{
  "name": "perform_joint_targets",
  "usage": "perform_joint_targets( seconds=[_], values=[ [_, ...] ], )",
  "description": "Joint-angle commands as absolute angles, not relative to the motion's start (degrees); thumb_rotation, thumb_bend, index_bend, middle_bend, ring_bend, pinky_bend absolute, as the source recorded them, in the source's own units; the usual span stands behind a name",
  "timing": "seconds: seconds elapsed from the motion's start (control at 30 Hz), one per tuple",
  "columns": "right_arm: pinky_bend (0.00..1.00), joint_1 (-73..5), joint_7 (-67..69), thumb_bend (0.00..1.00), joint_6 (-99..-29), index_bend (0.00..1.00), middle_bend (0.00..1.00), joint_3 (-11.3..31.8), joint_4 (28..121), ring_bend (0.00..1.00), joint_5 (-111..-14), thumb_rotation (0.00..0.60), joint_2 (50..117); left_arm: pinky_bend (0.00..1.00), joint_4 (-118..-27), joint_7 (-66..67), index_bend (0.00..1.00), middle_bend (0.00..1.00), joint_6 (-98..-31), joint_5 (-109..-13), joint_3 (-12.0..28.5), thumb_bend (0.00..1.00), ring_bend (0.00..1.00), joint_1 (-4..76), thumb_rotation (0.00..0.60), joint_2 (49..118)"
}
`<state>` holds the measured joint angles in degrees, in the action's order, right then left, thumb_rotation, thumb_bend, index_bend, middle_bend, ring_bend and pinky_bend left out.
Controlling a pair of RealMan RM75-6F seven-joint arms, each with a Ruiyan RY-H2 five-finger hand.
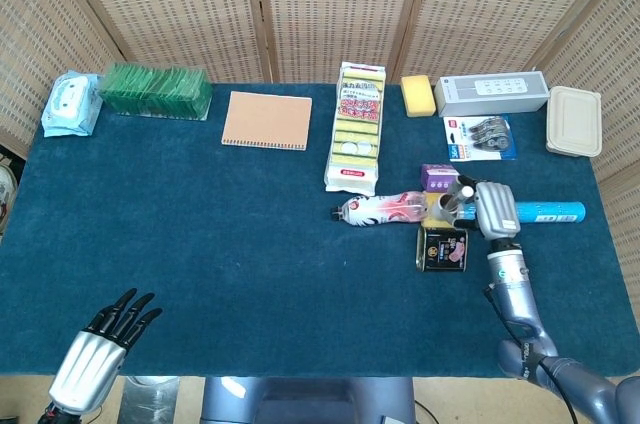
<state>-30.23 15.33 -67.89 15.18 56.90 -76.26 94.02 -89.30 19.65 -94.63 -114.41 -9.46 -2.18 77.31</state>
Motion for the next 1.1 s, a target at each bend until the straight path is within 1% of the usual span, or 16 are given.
perform_joint_targets(
  seconds=[0.03,0.17,0.57,0.8,1.1],
  values=[
    [0.58,-30.39,14.49,0.25,-68.12,0.53,0.62,15.07,56.96,0.64,-76.48,0.600,93.97,0.32,-89.30,19.66,0.22,0.18,-94.55,-114.40,-9.48,0.28,0.11,-2.19,0.600,77.31],
    [0.60,-30.61,13.21,0.26,-68.57,0.54,0.63,15.05,57.28,0.66,-76.71,0.600,93.85,0.32,-89.32,19.71,0.22,0.18,-94.44,-114.42,-9.52,0.28,0.11,-2.20,0.600,77.31],
    [0.68,-30.63,9.70,0.27,-69.75,0.60,0.71,14.99,59.24,0.77,-76.86,0.600,92.89,0.32,-89.35,19.69,0.22,0.18,-94.59,-114.51,-9.51,0.28,0.12,-2.34,0.600,77.23],
    [0.78,-30.68,8.25,0.29,-70.14,0.64,0.78,15.04,59.66,0.84,-76.65,0.600,92.83,0.32,-89.34,19.76,0.22,0.18,-94.49,-114.44,-9.43,0.28,0.12,-2.34,0.600,77.25],
    [0.82,-30.81,7.25,0.30,-70.80,0.68,0.84,14.87,59.51,0.91,-76.95,0.600,93.14,0.34,-89.35,19.84,0.22,0.18,-94.32,-114.35,-9.40,0.28,0.12,-2.35,0.600,77.25]
  ],
)
